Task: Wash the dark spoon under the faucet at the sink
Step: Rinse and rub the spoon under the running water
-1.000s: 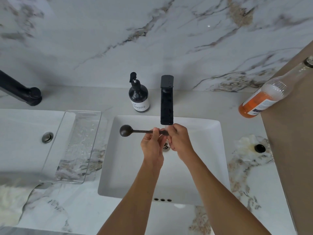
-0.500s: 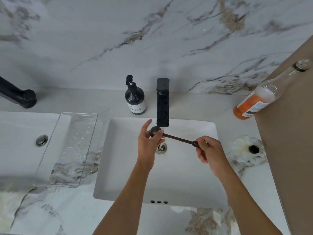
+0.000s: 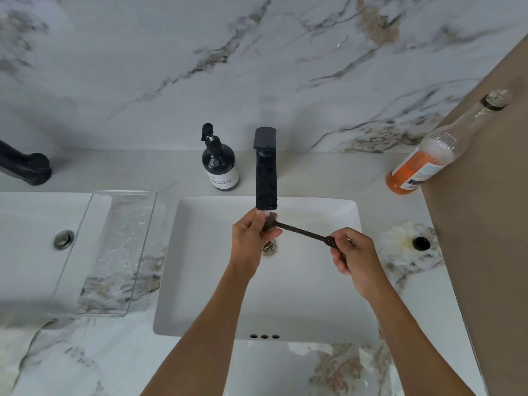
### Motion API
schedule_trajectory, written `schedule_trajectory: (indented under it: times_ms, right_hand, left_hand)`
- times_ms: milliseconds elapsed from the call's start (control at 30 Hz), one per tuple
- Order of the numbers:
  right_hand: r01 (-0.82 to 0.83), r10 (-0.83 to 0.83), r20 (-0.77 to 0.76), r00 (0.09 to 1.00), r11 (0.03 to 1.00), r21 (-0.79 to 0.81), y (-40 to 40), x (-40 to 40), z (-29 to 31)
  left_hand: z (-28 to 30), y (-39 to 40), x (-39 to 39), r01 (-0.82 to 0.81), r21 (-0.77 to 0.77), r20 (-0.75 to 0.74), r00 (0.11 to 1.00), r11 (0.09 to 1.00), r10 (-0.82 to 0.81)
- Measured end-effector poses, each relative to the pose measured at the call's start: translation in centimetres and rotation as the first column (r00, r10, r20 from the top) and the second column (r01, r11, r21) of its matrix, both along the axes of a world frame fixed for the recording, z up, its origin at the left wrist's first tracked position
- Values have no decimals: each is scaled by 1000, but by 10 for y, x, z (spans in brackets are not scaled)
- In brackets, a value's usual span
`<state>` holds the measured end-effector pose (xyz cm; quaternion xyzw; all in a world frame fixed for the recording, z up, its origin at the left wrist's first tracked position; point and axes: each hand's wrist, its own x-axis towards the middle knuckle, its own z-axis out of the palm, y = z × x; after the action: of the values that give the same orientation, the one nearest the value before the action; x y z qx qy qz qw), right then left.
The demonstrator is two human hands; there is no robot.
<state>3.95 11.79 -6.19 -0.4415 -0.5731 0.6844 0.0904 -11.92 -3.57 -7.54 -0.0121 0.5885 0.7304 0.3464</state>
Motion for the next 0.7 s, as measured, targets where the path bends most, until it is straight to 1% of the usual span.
schedule_trajectory:
  times_ms: [100, 167, 200, 300, 367, 467, 567, 700]
  right_hand:
    - [0, 0, -7, 1000, 1000, 6, 5, 4, -1]
    - [1, -1, -7, 1000, 1000, 13, 8, 4, 1]
    - [-1, 1, -8, 1000, 1000, 16, 8, 5, 2]
    - [-23, 23, -14, 1000, 1000, 11, 9, 4, 4]
    - [-29, 29, -29, 999, 1000, -1, 8, 3, 5]
    - [-27, 26, -54, 998, 999, -18, 6, 4, 4]
    - [-26, 25, -51, 998, 999, -22, 7, 5, 2]
    - [-9, 8, -30, 1000, 1000, -17, 11, 6, 1]
  left_hand:
    - [0, -3, -4, 36, 145, 105, 993, 989, -52]
    - [1, -2, -6, 54, 172, 131, 988, 984, -77]
    - [2, -1, -7, 66, 143, 121, 989, 988, -83]
    - [5, 4, -7, 91, 3, 25, 996, 996, -91]
    - [6, 4, -7, 89, 5, 5, 996, 996, -89]
    - [5, 1, -5, 87, 104, 50, 994, 991, -92]
    - [3, -6, -6, 86, 221, 144, 982, 972, -119]
    - [-1, -12, -6, 80, 280, 235, 960, 957, -149]
